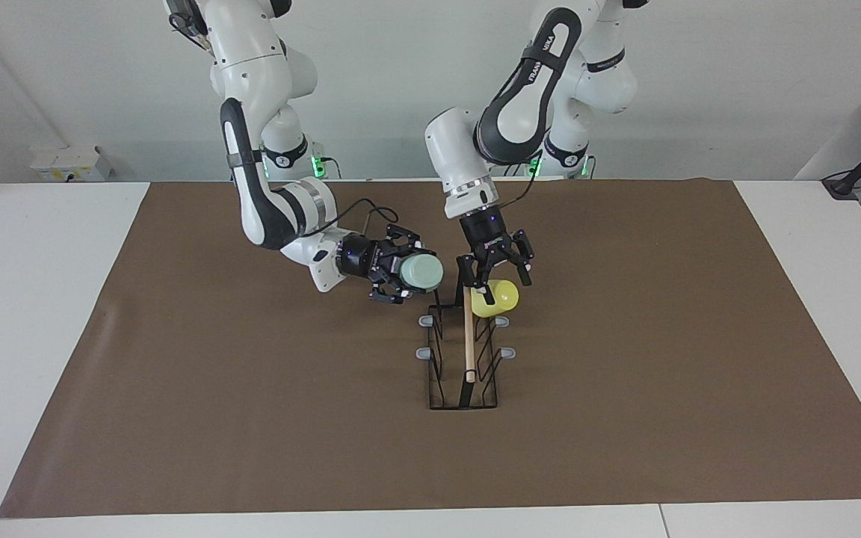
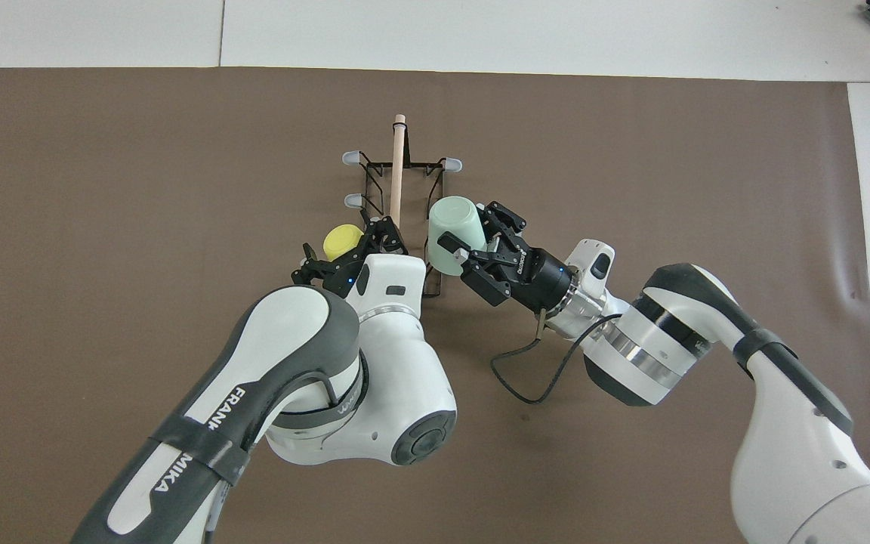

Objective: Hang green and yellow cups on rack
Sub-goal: 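Hang the yellow cup on a peg and withdraw the left gripper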

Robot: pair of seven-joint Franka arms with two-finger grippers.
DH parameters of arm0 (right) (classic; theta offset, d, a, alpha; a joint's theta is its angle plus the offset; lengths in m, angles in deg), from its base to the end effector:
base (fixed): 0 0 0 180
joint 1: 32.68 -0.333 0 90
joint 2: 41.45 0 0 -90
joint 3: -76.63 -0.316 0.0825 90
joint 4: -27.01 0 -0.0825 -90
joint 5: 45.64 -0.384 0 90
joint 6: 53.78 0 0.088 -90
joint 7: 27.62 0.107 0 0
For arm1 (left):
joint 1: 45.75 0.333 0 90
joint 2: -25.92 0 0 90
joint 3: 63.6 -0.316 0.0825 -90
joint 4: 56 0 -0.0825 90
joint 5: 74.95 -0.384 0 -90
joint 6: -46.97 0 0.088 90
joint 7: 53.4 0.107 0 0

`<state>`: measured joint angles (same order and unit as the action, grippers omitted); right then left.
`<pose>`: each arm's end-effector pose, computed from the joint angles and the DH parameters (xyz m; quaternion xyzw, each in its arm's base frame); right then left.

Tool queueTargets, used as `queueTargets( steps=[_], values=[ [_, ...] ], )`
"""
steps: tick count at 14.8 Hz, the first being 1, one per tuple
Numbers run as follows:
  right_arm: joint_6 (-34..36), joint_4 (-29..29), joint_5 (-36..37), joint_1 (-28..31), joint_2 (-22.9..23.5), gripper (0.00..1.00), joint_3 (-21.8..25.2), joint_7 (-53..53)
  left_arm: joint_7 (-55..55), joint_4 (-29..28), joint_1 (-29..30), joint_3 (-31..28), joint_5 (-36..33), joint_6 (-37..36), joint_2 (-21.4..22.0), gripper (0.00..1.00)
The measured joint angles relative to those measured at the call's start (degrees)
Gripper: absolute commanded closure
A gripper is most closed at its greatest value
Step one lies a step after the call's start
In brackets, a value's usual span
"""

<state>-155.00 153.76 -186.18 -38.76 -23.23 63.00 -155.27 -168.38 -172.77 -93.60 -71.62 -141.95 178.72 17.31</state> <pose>0.5315 0.2453 0.3006 -0.5660 -0.1276 -0.5675 0.5842 0.4692 -0.3687 0.3932 -0.8663 -0.2314 -0.4394 0.0534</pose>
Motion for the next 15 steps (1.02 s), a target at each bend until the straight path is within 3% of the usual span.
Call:
queueTargets(
  steps=[4,8,11,15],
  values=[
    [-0.14,0.0,0.0,-0.24,0.09,1.0,0.0,-0.57,3.41,1.38,0.39,-0.48,3.11,-0.06,1.61,0.0],
    [-1.27,0.0,0.0,-0.3,0.3,1.0,0.01,-1.23,17.34,1.77,3.64,-1.03,10.53,-0.08,5.18,0.0],
    [-1.72,0.0,0.01,-0.3,0.95,1.0,0.01,-3.04,34.24,1.86,8.05,-1.17,18.39,-0.02,7.77,0.0],
    [-2.53,-0.3,0.03,-0.35,2.33,1.0,0.01,-6.0,61.57,2.08,14.94,-1.41,34.62,-0.04,12.27,0.0]
  ],
)
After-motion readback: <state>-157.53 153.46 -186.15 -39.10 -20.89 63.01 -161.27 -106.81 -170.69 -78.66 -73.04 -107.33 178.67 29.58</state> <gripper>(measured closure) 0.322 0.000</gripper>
